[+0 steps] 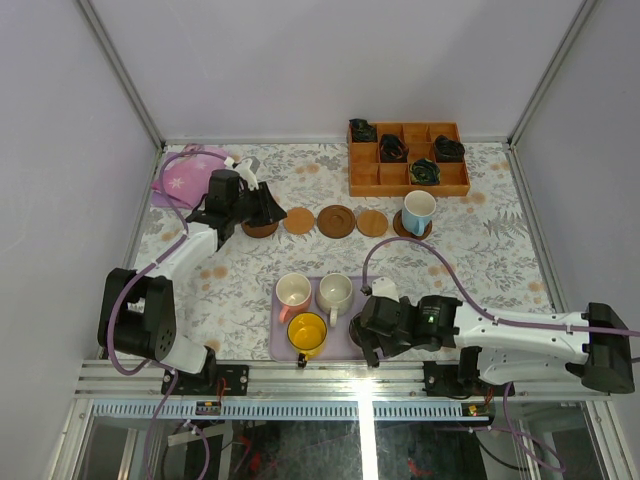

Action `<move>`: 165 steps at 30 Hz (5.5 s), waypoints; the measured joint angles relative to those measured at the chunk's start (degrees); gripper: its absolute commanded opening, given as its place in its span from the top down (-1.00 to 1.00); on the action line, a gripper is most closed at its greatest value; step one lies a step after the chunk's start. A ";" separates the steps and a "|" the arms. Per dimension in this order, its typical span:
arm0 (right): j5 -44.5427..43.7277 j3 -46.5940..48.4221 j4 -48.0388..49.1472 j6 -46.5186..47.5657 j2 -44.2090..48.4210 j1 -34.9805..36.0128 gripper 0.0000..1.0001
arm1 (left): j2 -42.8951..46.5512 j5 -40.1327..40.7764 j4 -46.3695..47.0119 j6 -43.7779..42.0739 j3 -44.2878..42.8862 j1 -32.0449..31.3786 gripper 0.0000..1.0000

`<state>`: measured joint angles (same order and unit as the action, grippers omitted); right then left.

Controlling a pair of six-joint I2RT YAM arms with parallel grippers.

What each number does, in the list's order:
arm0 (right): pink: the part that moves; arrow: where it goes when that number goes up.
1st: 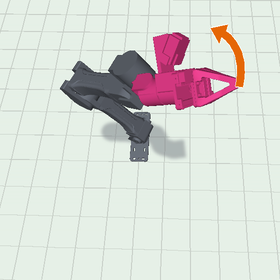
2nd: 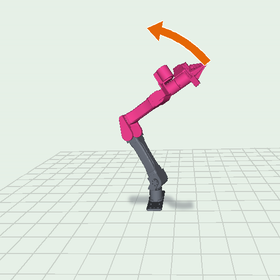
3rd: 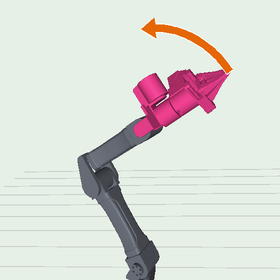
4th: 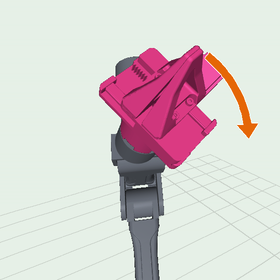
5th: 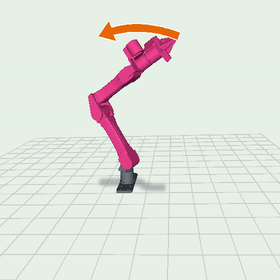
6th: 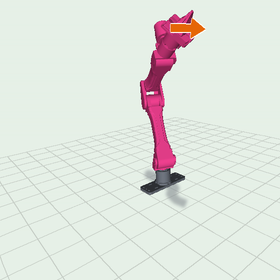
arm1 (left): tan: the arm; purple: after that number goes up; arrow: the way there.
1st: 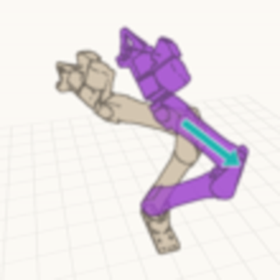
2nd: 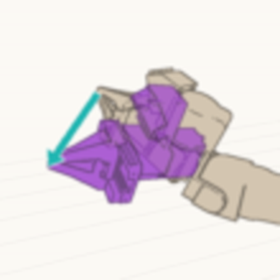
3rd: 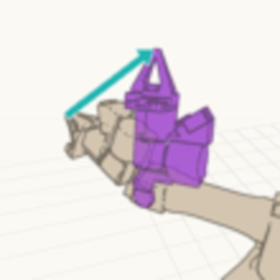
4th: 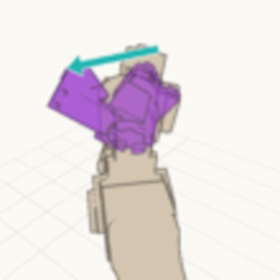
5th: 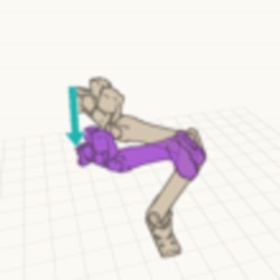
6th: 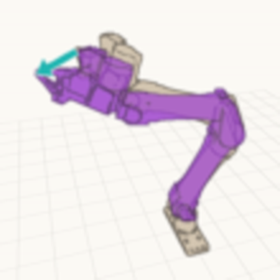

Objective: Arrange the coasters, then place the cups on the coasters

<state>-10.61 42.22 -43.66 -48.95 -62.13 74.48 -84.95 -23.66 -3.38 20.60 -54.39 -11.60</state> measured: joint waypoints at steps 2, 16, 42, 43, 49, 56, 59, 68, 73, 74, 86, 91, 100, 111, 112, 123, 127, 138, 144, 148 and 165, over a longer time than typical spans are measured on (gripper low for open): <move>-0.76 -0.11 0.37 -0.24 -0.33 0.04 -0.93 | 0.00 0.00 -0.04 0.00 0.00 0.00 0.39; -1.68 -3.74 4.61 -2.69 -2.25 0.15 0.49 | 0.00 0.00 -0.09 -0.42 0.00 0.00 0.39; -18.27 1.40 -3.67 -6.73 -1.97 0.20 1.00 | -0.28 0.02 0.22 -0.39 0.57 0.00 0.39; -19.71 2.34 -4.35 -6.71 -2.32 0.20 1.00 | -0.28 0.02 0.31 -0.39 0.63 0.00 0.39; -26.58 7.08 -5.16 -3.69 -5.40 -0.28 1.00 | -0.28 0.04 0.39 -0.39 0.96 0.00 0.38; -28.28 7.50 -1.16 4.33 -5.64 -7.28 1.00 | -0.72 0.04 0.79 -0.39 0.96 0.00 0.38; -28.68 8.24 1.62 9.20 -6.86 -11.26 1.00 | -1.14 0.04 0.81 -0.39 0.96 0.00 0.38; -26.10 8.72 15.50 25.99 -10.84 -23.78 1.00 | -1.46 0.07 0.79 -0.92 0.96 0.00 0.38; -21.90 9.57 22.29 33.42 -14.69 -30.97 1.00 | -1.84 0.11 0.63 -1.20 0.81 0.00 0.38; -20.96 10.10 23.34 34.60 -15.69 -32.22 1.00 | -1.90 0.15 0.61 -1.20 0.70 0.00 0.38; -11.19 19.54 30.49 40.61 -27.98 -39.01 1.00 | -6.78 0.98 1.64 0.42 -1.75 0.00 0.38; -9.27 24.92 27.91 39.67 -33.11 -39.47 1.00 | -7.37 1.27 1.62 0.55 -2.43 0.00 0.38; -8.17 29.64 21.99 35.10 -36.17 -39.78 1.00 | -8.35 1.60 1.49 0.48 -4.42 0.00 0.38; -7.17 32.98 13.29 27.36 -37.92 -40.22 1.00 | -10.03 1.51 0.02 0.00 -6.05 0.00 0.38; -7.10 33.44 12.94 26.93 -38.25 -40.28 1.00 | -10.14 1.49 -0.11 -0.02 -6.14 0.00 0.38; -6.12 37.33 10.69 23.93 -42.69 -42.03 1.00 | -10.73 1.07 -0.83 -1.20 -6.99 0.00 0.37; -5.29 37.44 10.71 23.56 -43.04 -42.77 1.00 | -11.17 0.96 -1.05 -1.42 -7.78 0.00 0.37; -3.58 37.55 11.17 23.41 -44.06 -43.19 1.00 | -11.69 0.94 -2.10 -1.66 -8.50 0.00 0.37; -3.19 37.55 11.41 23.43 -45.64 -43.39 1.00 | -11.87 0.92 -2.34 -1.66 -8.50 0.00 0.36; -3.19 37.55 11.52 23.43 -45.90 -43.60 1.00 | -11.87 0.92 -2.36 -1.64 -8.50 0.00 0.36; -2.12 37.64 13.60 23.41 -46.90 -43.93 1.00 | -12.68 0.57 -2.36 -1.64 -8.50 0.00 0.36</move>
<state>-12.73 79.85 -30.06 -25.54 -109.03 30.55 -97.62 -23.09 -5.74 18.96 -62.89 -11.60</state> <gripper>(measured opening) 0.236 0.317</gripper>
